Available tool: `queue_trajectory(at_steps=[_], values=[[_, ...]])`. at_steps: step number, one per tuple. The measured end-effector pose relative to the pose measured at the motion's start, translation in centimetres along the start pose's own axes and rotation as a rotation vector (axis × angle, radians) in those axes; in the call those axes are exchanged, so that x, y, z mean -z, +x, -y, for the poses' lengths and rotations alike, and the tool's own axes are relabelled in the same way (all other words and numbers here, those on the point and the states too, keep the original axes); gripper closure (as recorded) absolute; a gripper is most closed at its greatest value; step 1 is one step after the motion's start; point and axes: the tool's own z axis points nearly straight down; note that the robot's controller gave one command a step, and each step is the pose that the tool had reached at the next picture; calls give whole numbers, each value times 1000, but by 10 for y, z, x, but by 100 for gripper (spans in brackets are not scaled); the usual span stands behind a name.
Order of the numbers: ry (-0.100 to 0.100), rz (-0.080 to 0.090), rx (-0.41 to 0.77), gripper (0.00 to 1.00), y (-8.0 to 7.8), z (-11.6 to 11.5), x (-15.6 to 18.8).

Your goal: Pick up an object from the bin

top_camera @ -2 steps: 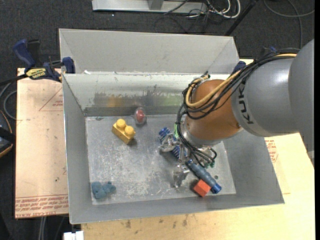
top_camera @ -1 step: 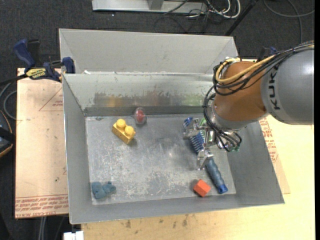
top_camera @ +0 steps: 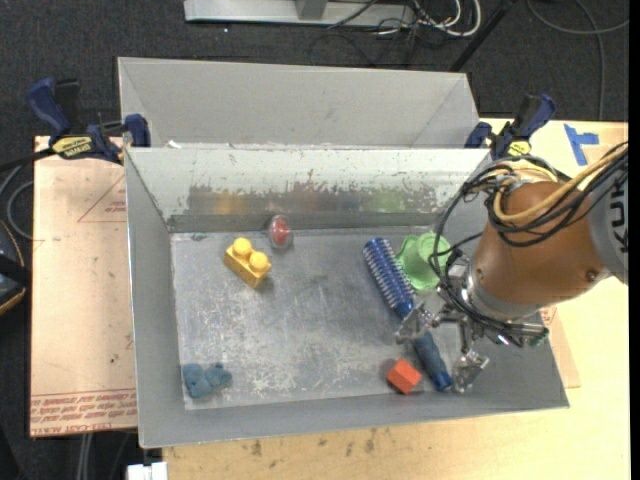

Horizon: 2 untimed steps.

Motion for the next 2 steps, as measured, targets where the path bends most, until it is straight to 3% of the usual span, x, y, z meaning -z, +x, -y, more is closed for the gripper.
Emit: queue_trajectory(at_steps=[1, 2], values=[[3, -1, 281, 0, -37, 1, -32], [2, 1, 277, 0, -38, 2, -30]])
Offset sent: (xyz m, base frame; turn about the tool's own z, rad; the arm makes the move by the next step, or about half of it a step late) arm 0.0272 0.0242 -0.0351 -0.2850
